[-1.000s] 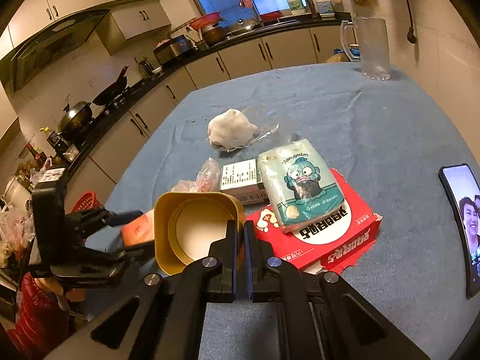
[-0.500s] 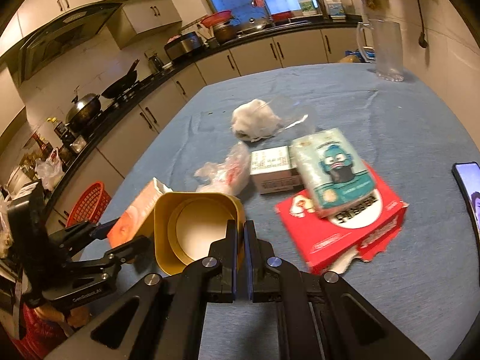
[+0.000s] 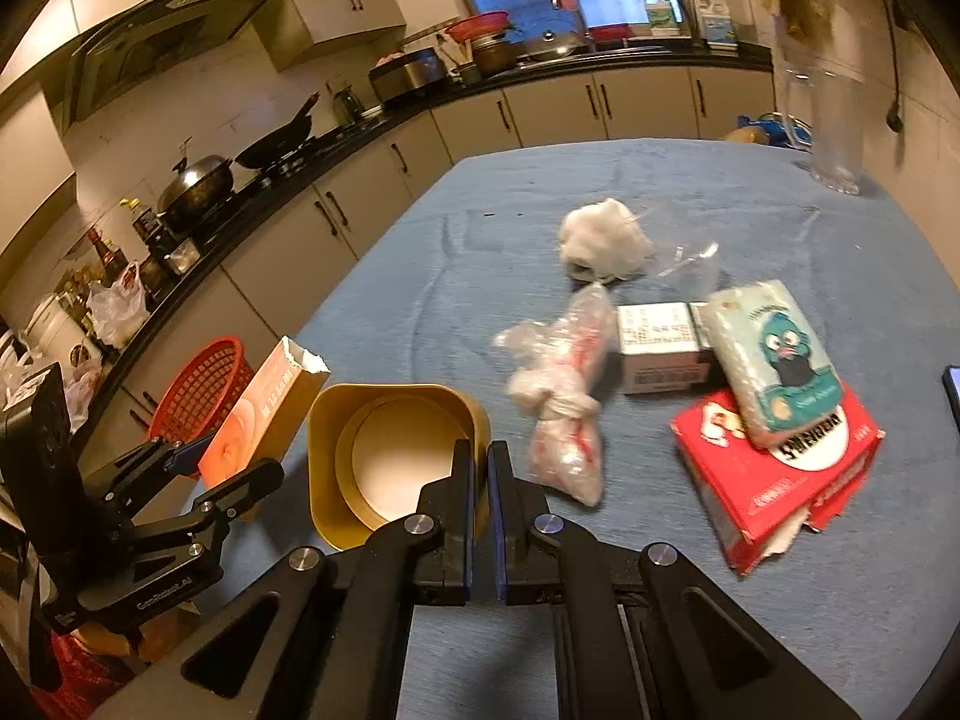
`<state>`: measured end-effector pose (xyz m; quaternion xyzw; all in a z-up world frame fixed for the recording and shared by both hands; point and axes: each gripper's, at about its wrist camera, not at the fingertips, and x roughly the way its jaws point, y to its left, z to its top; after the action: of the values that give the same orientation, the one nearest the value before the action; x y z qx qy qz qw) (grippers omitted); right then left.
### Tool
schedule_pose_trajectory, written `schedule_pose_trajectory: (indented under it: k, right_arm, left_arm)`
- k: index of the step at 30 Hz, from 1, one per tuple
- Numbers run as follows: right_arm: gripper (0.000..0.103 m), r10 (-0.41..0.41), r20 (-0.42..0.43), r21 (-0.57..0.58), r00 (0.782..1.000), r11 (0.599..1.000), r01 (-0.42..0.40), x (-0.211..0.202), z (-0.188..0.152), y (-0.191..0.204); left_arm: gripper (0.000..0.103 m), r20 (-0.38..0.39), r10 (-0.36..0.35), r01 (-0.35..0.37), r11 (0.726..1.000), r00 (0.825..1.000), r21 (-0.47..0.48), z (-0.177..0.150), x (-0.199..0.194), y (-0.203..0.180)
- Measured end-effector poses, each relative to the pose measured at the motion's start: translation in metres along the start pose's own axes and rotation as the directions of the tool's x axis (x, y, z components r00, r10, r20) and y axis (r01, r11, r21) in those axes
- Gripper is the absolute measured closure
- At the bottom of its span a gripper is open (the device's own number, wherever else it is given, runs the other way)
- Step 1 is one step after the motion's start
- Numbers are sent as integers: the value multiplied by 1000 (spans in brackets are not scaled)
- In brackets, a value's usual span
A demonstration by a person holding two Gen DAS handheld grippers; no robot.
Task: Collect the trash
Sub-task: 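Carry the orange box and tan cup over the red basket with both tools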
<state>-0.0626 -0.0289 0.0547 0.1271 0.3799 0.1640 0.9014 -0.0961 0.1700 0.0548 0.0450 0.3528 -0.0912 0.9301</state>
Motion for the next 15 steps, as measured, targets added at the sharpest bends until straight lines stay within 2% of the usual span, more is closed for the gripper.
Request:
schedule_pose_trajectory:
  k: [15]
  right_arm:
    - [98,38,-33,-76,999,996,-41,18,15,52]
  left_arm:
    - [52,53,81,-78,995,995,-66,-7,-31,40]
